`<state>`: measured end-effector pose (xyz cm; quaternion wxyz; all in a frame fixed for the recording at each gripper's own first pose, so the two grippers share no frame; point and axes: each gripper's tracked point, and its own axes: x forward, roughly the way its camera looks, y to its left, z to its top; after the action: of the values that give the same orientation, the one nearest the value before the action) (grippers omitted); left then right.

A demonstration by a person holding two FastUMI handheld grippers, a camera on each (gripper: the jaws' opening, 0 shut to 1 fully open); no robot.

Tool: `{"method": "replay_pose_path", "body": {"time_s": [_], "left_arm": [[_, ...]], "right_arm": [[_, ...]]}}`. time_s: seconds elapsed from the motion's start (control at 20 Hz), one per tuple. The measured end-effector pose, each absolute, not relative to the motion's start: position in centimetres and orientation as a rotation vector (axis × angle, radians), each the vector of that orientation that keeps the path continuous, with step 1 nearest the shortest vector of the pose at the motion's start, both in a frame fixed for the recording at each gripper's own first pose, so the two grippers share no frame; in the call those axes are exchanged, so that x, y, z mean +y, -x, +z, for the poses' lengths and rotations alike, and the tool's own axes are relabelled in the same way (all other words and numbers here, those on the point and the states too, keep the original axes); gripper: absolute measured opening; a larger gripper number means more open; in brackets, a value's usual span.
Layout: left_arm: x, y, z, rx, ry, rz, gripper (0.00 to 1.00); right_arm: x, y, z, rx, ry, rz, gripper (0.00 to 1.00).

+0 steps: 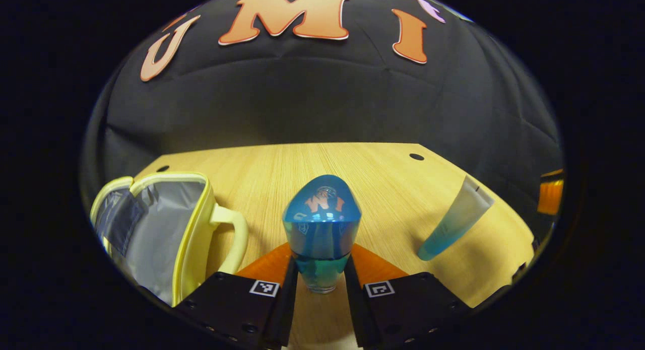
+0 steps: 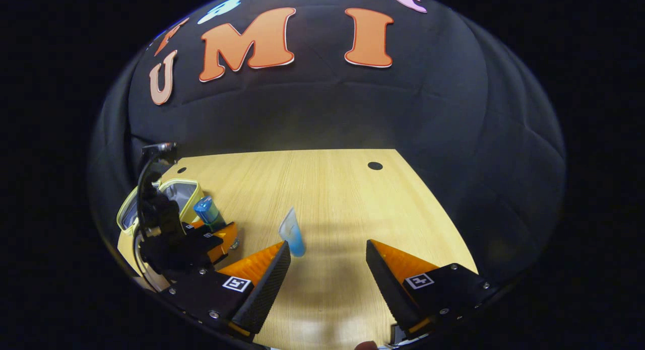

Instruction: First open the suitcase, pack the skin care products into it, and then close the suitcase.

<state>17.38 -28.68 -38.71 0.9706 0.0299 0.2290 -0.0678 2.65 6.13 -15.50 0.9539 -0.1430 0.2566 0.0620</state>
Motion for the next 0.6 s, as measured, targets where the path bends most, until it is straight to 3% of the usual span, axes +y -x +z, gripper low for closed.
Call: {"method": "replay_pose_path", "body": {"time_s": [0.25, 0.5, 0.6], "left_arm": [[-28.7, -12.3, -32.5, 0.557, -0.017, -0.183, 0.47], [-25.4, -8.5, -24.7, 0.557, -0.006, -0.132, 0.48], [-23.9, -7.9, -23.2, 0.544, -0.005, -0.096, 0.47]], "right_arm": [[8.7, -4.1, -18.7, 0.537, 0.304, 0.22, 0.96], [9.7, -7.7, -25.3, 0.649, 0.34, 0.268, 0.96], [9.3, -8.6, -27.3, 0.685, 0.387, 0.273, 0.88]]}}
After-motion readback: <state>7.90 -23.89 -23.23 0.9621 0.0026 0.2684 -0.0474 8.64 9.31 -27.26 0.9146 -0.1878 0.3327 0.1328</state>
